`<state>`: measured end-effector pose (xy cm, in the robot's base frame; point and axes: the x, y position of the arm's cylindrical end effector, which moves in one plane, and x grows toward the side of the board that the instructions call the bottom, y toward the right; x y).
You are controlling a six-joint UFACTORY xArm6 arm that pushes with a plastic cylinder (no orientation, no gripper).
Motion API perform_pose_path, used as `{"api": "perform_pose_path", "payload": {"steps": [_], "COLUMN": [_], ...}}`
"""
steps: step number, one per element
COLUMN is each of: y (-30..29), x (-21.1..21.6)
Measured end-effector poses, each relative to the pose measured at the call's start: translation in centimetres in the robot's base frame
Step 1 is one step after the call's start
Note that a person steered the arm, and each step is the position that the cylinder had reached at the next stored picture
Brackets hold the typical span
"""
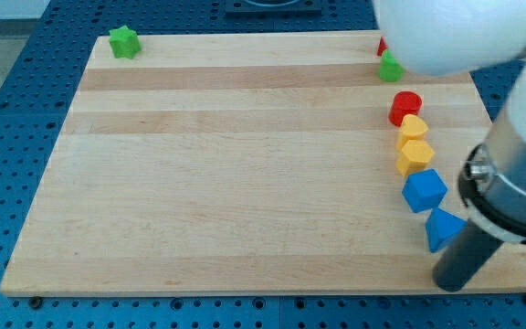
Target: Move your arm closer to the yellow hexagon
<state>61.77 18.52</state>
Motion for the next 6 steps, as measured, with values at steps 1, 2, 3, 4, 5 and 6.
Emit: {"api": "perform_pose_path", "payload": {"steps": [1,2,3,4,5,6], "y": [8.5,11.9,8.4,5.6,3.9,1.3], "x": [-2.1,-7.2,-10.0,-12.1,-13.9,-13.6]}}
